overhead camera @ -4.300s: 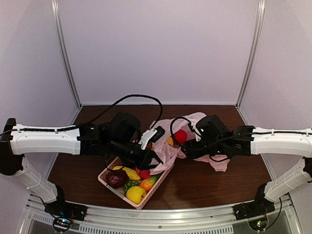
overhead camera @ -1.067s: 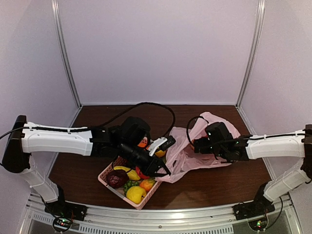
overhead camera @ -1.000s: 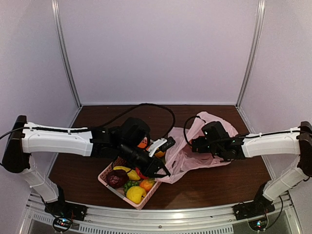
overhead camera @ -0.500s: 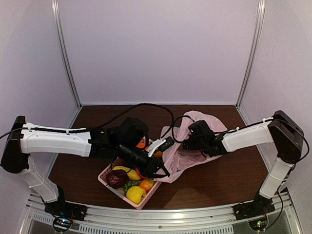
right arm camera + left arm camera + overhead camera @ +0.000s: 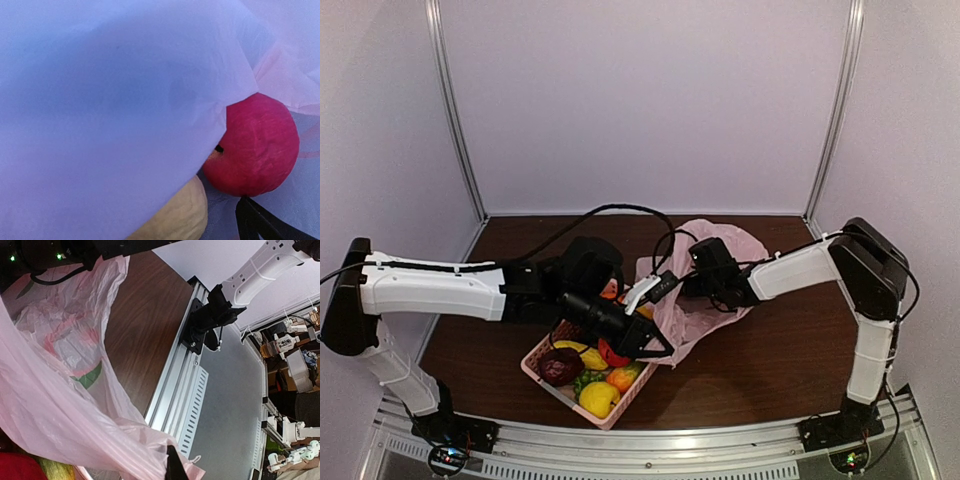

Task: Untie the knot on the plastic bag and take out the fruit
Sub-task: Pick up the fake fruit from the takeout bag.

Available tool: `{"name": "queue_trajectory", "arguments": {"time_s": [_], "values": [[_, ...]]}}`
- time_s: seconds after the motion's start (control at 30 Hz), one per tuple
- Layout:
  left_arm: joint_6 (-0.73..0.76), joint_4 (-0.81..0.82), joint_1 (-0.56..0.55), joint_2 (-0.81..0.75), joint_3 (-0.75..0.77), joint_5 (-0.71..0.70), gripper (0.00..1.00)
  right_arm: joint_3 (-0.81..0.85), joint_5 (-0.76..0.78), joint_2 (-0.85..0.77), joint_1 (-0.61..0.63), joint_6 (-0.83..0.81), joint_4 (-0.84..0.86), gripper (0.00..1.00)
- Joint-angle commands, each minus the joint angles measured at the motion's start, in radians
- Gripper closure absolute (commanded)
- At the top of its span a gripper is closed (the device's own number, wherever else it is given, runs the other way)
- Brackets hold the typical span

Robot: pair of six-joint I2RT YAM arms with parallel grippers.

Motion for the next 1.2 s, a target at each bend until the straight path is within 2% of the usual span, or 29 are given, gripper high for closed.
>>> {"name": "queue_trajectory", "arguments": {"time_s": [0.0,0.13,0.47,0.87,1.17], "values": [[-0.011,0.007,-0.025,-0.040,-0.013,0.068,1.00,0.045,-0.043,0.062,-0.051,0.015,0.015,0.01],[-0.019,0.008,-0.025,-0.044,-0.012,0.054,1.00,0.081,-0.074,0.086,-0.052,0.010,-0.001,0.09],[-0.069,0.007,-0.023,-0.056,-0.017,-0.039,1.00,-0.024,-0.103,-0.042,-0.052,0.022,-0.019,0.45],[-0.102,0.025,0.001,-0.026,0.015,-0.176,1.00,-0.272,-0.309,-0.425,-0.047,-0.044,0.021,0.47],[-0.068,-0.009,0.005,0.042,0.107,-0.241,1.00,-0.462,-0.518,-0.714,-0.036,0.022,0.092,0.46]]}}
